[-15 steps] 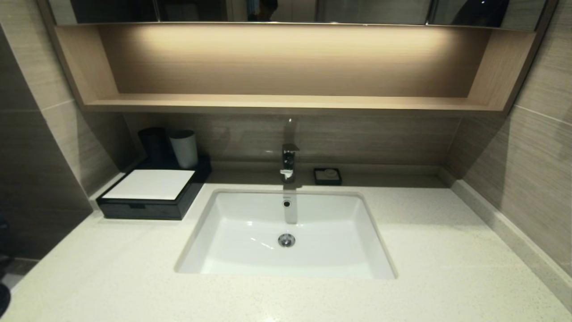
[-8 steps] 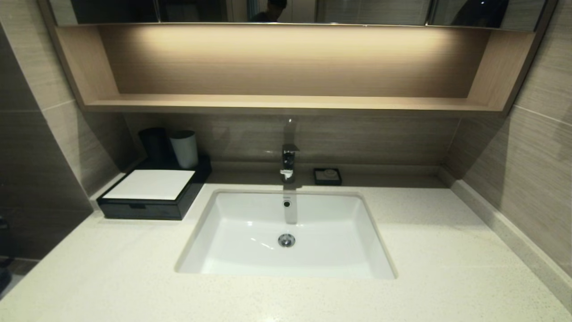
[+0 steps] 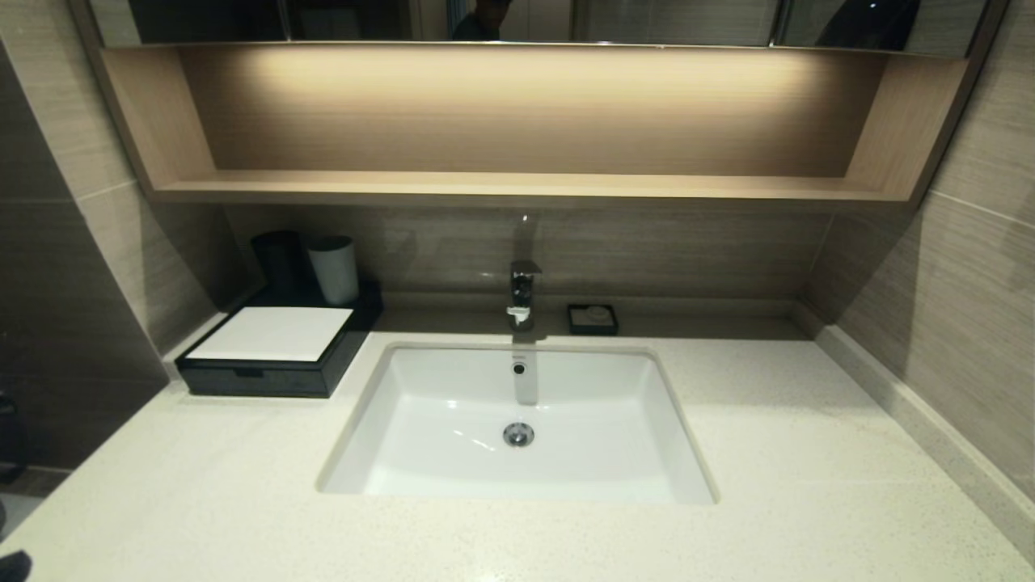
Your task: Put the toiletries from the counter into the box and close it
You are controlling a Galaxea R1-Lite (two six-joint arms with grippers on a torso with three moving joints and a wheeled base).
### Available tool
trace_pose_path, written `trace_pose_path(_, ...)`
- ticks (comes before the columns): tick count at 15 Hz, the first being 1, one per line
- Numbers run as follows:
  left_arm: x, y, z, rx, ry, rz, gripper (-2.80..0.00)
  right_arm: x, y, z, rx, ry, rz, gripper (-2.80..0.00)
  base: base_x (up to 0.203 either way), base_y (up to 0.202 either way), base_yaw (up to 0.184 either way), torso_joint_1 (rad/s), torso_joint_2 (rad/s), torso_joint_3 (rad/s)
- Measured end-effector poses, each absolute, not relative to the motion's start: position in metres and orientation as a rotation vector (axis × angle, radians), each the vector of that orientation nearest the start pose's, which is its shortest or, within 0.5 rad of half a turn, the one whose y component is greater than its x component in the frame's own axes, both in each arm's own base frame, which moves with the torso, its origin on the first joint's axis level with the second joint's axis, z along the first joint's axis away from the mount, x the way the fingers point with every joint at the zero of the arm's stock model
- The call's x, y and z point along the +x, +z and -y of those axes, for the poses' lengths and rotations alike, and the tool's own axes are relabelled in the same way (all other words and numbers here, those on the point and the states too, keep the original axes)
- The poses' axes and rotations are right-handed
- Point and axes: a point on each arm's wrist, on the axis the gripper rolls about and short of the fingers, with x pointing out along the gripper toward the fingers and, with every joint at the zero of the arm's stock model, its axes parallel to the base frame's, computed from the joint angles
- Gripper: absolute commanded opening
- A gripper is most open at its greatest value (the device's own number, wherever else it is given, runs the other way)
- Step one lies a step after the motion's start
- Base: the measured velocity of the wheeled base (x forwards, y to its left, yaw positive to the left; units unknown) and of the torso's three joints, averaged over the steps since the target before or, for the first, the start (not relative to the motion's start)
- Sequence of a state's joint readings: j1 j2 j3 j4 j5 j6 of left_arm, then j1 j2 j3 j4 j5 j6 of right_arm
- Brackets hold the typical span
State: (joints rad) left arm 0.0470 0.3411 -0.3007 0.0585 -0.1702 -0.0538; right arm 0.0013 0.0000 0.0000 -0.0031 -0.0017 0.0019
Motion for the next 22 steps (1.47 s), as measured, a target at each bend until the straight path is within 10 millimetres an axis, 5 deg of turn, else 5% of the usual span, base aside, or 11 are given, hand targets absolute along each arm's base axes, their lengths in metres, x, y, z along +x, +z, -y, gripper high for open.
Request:
trace_pose_path(14, -0.022, 0.114, 0.003, 0.039, -0.103, -0.057, -2.8, -0.023, 0.076, 0.0, 0.002, 0.0, 0.003, -2.8, 0.0, 0.0, 0.0, 0.0, 0.0, 0.0)
trace_pose_path(22, -0.017, 0.091, 0.001, 0.111, -0.027, -0.044, -2.8, -0.023, 0.076, 0.0, 0.002, 0.0, 0.003, -2.8, 0.0, 0.0, 0.0, 0.0, 0.0, 0.0)
